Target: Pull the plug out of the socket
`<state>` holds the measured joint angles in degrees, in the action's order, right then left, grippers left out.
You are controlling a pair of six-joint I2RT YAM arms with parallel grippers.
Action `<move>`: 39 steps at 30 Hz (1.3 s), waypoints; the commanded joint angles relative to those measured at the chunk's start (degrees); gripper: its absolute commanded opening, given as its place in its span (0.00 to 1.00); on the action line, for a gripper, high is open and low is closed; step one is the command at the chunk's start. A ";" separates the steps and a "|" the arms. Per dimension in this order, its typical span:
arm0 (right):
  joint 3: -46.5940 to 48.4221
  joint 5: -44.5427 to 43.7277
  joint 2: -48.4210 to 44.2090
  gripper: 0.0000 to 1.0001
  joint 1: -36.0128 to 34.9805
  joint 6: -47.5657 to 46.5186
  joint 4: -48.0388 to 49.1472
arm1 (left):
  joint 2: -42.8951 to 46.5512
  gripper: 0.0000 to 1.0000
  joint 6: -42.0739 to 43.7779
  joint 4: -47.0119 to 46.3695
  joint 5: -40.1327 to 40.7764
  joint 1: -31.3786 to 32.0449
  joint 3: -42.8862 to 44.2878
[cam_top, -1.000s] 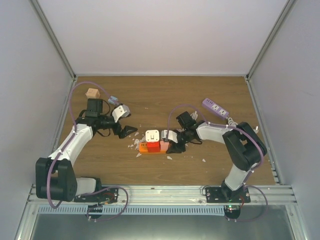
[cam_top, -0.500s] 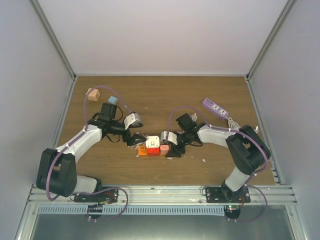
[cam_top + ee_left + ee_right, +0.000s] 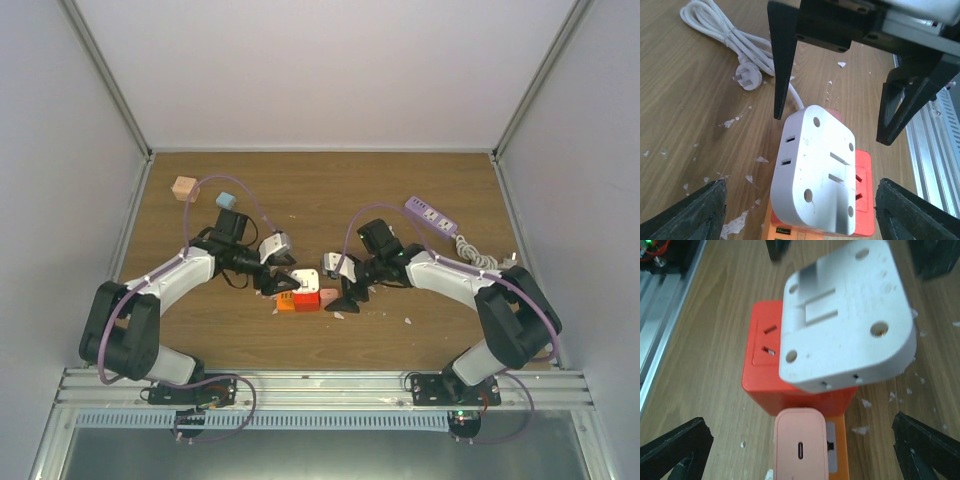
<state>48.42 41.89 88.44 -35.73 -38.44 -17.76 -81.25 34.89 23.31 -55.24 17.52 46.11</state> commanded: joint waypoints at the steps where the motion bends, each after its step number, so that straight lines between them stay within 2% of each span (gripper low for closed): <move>1: 0.87 5.83 -0.98 1.00 -0.74 2.40 4.47 | -1.86 0.80 -0.35 -1.63 -0.47 1.58 2.05; 6: 2.02 7.64 1.17 1.00 -1.45 3.53 5.72 | -1.44 0.78 0.33 -1.19 -0.74 3.06 1.90; 13: 1.70 4.70 2.48 1.00 -4.57 3.80 7.76 | 2.00 0.72 2.90 0.09 -1.55 3.92 0.47; 22: 1.76 4.45 4.12 0.99 -4.69 3.63 8.70 | 3.34 0.69 2.79 -0.11 -1.48 4.28 -0.81; 24: 1.72 4.35 4.55 0.98 -4.70 3.55 9.16 | 3.17 0.72 1.95 -1.34 -0.45 4.21 -1.05; 28: 1.77 4.36 5.12 0.98 -4.68 3.37 10.51 | 2.76 0.94 -0.66 -4.75 3.67 4.19 -1.70; 30: 1.85 4.65 5.52 0.97 -4.72 3.32 11.06 | 1.98 0.99 -1.04 -5.26 3.99 4.20 -1.66; 39: 2.26 5.31 7.39 0.93 -4.66 3.48 11.95 | -1.65 0.93 0.76 -1.73 0.21 4.30 -0.05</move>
<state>49.63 45.56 94.67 -39.72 -35.07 -7.53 -82.48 34.52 21.56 -52.77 21.30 45.10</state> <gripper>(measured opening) 0.944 0.942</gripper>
